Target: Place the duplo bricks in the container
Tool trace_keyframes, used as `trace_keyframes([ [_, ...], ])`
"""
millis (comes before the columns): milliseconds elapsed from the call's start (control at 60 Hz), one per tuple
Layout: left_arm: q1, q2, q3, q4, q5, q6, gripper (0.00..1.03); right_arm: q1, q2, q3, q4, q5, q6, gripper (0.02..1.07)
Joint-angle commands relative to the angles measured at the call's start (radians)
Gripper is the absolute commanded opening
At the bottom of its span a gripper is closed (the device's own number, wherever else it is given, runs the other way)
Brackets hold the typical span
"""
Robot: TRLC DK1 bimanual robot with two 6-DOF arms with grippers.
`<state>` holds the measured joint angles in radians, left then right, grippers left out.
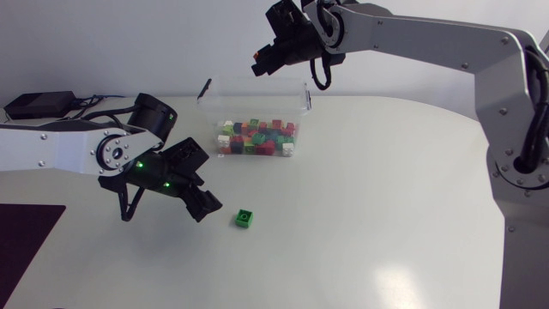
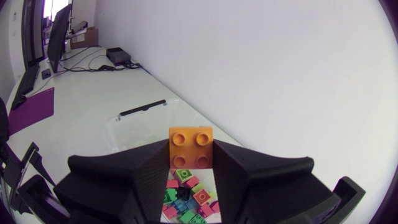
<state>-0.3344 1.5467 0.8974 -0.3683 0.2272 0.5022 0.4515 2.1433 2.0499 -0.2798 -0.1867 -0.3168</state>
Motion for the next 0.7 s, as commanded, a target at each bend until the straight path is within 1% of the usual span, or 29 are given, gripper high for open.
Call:
trace_keyframes([
  [0, -0.009, 0.024, -0.023, 0.002, 0.008, 0.025, 0.98, 0.009, 0.044, 0.038, 0.011, 0.007, 0.024, 0.33],
  [217, -0.011, 0.026, -0.025, 0.006, 0.008, 0.025, 0.98, 0.016, 0.096, 0.098, 0.007, 0.024, 0.027, 0.33],
  [283, -0.011, 0.026, -0.025, 0.006, 0.008, 0.025, 0.98, 0.019, 0.118, 0.13, -0.013, 0.043, 0.027, 0.36],
  [300, -0.011, 0.027, -0.025, 0.006, 0.008, 0.025, 0.98, 0.021, 0.124, 0.141, -0.022, 0.044, 0.025, 0.4],
  [317, -0.011, 0.027, -0.026, 0.006, 0.008, 0.025, 0.98, 0.021, 0.132, 0.151, -0.03, 0.047, 0.025, 0.47],
  [333, -0.011, 0.027, -0.026, 0.006, 0.008, 0.025, 0.98, 0.021, 0.138, 0.162, -0.039, 0.049, 0.025, 0.57],
  [350, -0.011, 0.027, -0.028, 0.006, 0.008, 0.025, 0.98, 0.021, 0.147, 0.174, -0.05, 0.05, 0.025, 0.69],
  [367, -0.011, 0.027, -0.028, 0.008, 0.008, 0.025, 0.98, 0.023, 0.152, 0.182, -0.056, 0.052, 0.027, 0.77],
  [383, -0.011, 0.027, -0.029, 0.008, 0.008, 0.025, 0.98, 0.023, 0.158, 0.19, -0.061, 0.055, 0.025, 0.88],
  [400, -0.011, 0.029, -0.029, 0.011, 0.008, 0.025, 0.98, 0.023, 0.161, 0.196, -0.064, 0.059, 0.025, 0.97],
  [417, -0.011, 0.029, -0.029, 0.012, 0.008, 0.025, 0.98, 0.023, 0.164, 0.199, -0.065, 0.059, 0.025, 1.02],
  [433, -0.011, 0.03, -0.031, 0.014, 0.008, 0.025, 0.98, 0.023, 0.167, 0.204, -0.067, 0.059, 0.025, 1.04],
  [567, -0.012, 0.047, -0.028, 0.031, 0.008, 0.032, 0.98, 0.021, 0.158, 0.205, -0.081, 0.062, 0.024, 1.03],
  [683, -0.011, 0.058, -0.011, 0.043, 0.008, 0.075, 0.98, 0.018, 0.099, 0.148, -0.081, 0.061, 0.018, 1.03],
])
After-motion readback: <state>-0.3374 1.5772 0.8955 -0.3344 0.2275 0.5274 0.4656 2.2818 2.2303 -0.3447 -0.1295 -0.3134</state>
